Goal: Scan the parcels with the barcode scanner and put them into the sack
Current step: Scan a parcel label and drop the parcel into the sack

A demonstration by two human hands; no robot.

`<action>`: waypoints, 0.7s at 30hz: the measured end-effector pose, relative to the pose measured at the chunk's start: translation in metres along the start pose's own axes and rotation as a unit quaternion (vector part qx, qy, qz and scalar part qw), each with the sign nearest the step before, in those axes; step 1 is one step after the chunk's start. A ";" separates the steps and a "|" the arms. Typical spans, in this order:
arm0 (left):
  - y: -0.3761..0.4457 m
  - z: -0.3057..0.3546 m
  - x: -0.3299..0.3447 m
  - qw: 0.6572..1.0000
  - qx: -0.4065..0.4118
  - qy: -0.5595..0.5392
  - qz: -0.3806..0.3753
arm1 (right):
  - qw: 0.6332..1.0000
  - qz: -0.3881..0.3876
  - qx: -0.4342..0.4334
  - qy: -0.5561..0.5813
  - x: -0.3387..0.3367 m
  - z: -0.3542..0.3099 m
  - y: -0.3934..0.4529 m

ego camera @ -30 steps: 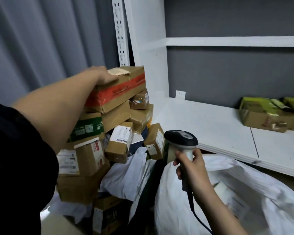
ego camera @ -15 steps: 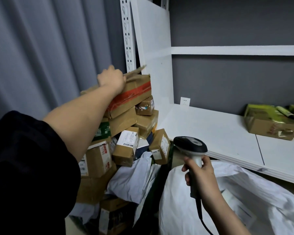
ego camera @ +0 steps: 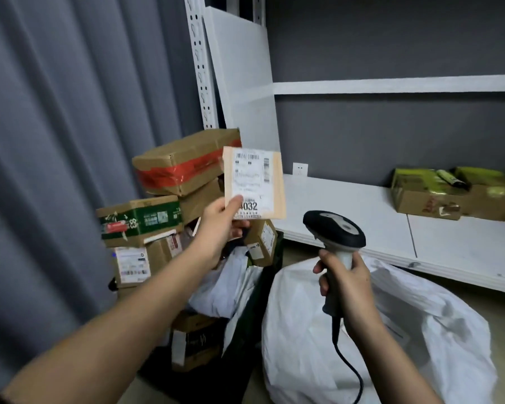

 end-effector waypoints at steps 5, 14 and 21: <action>-0.054 -0.060 0.017 0.995 -0.063 -0.057 -0.046 | 1.000 -0.022 -0.003 -0.009 -0.004 -0.006 -0.027; -0.059 -0.108 0.012 0.996 -0.072 0.013 -0.042 | 0.993 -0.078 -0.007 -0.087 -0.007 -0.001 -0.041; -0.054 -0.124 0.026 0.994 -0.095 -0.004 -0.053 | 0.995 -0.062 -0.007 -0.079 -0.012 0.008 -0.035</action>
Point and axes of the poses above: each hand's wrist, its own y-axis towards the middle knuckle, its own x-axis out of the palm, z = x × y, the point moved 10 cm from there along y, towards the middle knuckle, and after that the axes turned 2 degrees about -z, right-handed, at the moved point
